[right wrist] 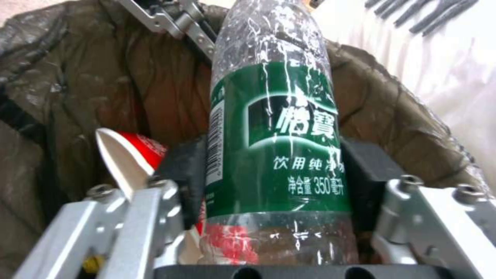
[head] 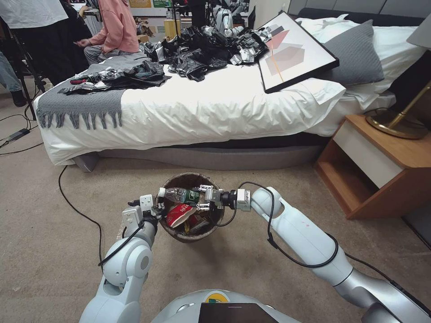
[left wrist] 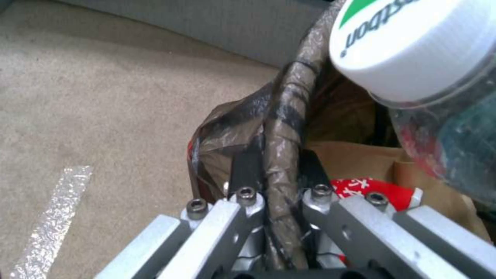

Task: Pick up the trash bin, then pick up the garbage from the floor and place it into the trash bin.

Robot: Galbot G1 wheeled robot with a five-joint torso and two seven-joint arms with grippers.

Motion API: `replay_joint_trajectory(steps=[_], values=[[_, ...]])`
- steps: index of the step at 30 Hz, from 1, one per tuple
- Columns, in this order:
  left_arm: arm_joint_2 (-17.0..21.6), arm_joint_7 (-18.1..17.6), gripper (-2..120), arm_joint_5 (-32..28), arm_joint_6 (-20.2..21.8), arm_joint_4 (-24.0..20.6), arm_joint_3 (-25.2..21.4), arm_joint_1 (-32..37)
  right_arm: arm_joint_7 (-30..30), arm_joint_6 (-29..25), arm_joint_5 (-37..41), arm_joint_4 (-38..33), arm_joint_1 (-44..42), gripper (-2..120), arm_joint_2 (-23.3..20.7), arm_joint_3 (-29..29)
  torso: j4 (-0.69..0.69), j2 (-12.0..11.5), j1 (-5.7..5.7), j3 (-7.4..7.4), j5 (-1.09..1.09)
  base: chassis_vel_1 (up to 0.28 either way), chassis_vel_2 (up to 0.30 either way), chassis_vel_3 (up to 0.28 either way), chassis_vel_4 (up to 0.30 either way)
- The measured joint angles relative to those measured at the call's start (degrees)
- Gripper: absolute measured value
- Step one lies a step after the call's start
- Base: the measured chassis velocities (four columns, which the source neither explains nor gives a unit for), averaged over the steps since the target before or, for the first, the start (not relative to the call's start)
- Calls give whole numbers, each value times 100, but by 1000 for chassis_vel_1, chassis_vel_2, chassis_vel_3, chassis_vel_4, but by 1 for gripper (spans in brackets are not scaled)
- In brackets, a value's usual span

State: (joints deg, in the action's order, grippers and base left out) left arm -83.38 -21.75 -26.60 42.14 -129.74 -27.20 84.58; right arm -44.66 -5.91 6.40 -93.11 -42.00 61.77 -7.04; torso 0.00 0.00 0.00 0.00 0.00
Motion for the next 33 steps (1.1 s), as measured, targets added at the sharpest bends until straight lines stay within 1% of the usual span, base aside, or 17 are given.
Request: replay_joint_trajectory(steps=[2, 3, 6, 7, 10, 12, 19, 22, 24, 25, 26, 27, 28, 29, 31, 32, 33], values=[[7, 0, 2, -7, 0, 12, 0, -8, 1, 9, 1, 25, 19, 64, 11, 10, 0, 0, 0, 0, 0, 0, 0, 0, 0], [7, 0, 2, -7, 0, 12, 0, -8, 1, 9, 1, 25, 19, 64, 11, 10, 0, 0, 0, 0, 0, 0, 0, 0, 0], [13, 0, 2, -16, 0, 32, -1, -24, -1, 20, 13, 30, 23, 80, 9, 74, 0, 0, 0, 0, 0, 0, 0, 0, 0], [13, 0, 2, -16, 0, 32, -1, -24, -1, 20, 13, 30, 23, 80, 9, 74, 0, 0, 0, 0, 0, 0, 0, 0, 0], [19, 0, 2, -19, 0, 43, 6, -33, -5, 23, 29, 29, 23, 92, -26, 126, 0, 0, 0, 0, 0, 0, 0, 0, 0], [19, 0, 2, -20, 0, 44, 9, -35, -5, 24, 34, 27, 23, 96, -40, 145, 0, 0, 0, 0, 0, 0, 0, 0, 0], [17, -2, 2, -22, 0, 45, 16, -34, -9, 23, 71, -55, -32, 100, -63, 300, 0, 0, 0, 0, 0, 0, 0, 0, 0], [16, -8, 2, -18, 0, 37, 7, -25, 11, 21, 117, -259, -183, 100, -55, 585, 0, 0, 0, 0, 0, 0, 0, 0, 0], [18, -12, 2, -12, 0, 13, -6, -12, 424, 25, 243, -656, -378, 100, -111, 902, 0, 0, 0, 0, 0, 0, 0, 0, 0], [23, -13, 2, -11, 0, 7, -13, -8, 823, 65, 279, -841, -458, 100, -131, 1008, -1, 0, 0, 0, 0, 0, 0, 0, 0], [23, -13, 2, -11, 0, 7, -13, -8, 823, 65, 279, -841, -458, 100, -131, 1008, -1, 0, 0, 0, 0, 0, 0, 0, 0], [28, -15, 2, -7, 0, -2, -20, -5, 1295, 167, 316, -1009, -549, 100, -133, 1113, 0, 0, 0, 0, 0, 0, 0, 0, 0], [32, -17, 2, -4, 0, -14, -31, 0, 1909, 409, 389, -1217, -676, 100, -131, 1267, 1, 0, 0, -1, 0, 0, 0, 0, 0], [32, -17, 2, -4, 0, -14, -31, 0, 1909, 409, 389, -1217, -676, 100, -131, 1267, 1, 0, 0, -1, 0, 0, 0, 0, 0], [39, -18, 2, 8, 0, -43, -50, 3, 3120, 1029, 587, -1645, -952, 100, -76, 1599, -1, 0, 0, -1, 0, 0, 0, 0, 0], [41, -18, 2, 12, 0, -47, -55, 2, 3421, 1214, 645, -1752, -1024, 100, -41, 1688, -1, 0, 0, -1, 0, 0, 0, 0, 0], [41, -18, 2, 12, 0, -47, -55, 2, 3421, 1214, 645, -1752, -1024, 100, -41, 1688, -1, 0, 0, -1, 0, 0, 0, 0, 0]])
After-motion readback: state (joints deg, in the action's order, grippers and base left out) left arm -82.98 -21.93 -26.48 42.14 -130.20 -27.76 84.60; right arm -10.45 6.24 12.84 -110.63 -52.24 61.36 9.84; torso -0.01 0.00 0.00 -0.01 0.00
